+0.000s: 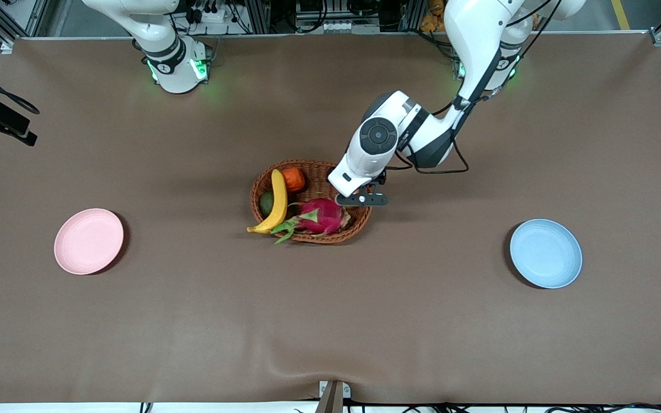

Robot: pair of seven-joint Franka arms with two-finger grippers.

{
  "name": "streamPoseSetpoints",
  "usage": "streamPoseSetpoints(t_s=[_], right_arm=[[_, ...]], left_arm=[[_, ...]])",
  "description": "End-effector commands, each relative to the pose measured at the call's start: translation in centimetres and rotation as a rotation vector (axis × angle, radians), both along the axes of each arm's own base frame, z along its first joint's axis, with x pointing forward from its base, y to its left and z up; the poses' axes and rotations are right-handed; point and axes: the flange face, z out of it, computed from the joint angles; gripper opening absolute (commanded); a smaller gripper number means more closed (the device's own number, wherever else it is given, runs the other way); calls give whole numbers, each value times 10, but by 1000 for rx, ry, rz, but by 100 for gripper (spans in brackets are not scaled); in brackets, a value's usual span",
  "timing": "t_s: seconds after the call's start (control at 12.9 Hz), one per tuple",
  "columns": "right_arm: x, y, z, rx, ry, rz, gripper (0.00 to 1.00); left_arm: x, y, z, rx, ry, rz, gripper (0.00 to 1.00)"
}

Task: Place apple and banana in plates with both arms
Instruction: 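Lower the left gripper and close it on the red apple, then carry the apple with the left gripper to the blue plate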

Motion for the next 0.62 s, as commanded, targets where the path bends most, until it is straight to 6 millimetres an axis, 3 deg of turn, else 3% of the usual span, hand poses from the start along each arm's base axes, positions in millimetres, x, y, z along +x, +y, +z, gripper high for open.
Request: streamPoseSetpoints(t_s=[0.0, 0.08, 0.15, 0.31, 0.39, 0.54], right_arm=[[1, -1, 5, -8, 3, -15, 100], [1, 0, 5, -8, 1, -14, 100], [1, 0, 5, -8, 3, -14, 100], [1, 0, 5, -8, 3, -14, 100], [1, 0, 6, -8, 0, -14, 100], [1, 0, 6, -8, 0, -14, 100]], left_arm=[[-2, -1, -5, 6, -15, -14, 41], [-3, 0, -8, 11, -9, -14, 13], [-4, 0, -8, 12, -8, -15, 0], [3, 4, 11, 7, -17, 2, 0], [7, 8, 34, 9, -20, 3, 0], [34, 49, 94, 12, -31, 21, 0]])
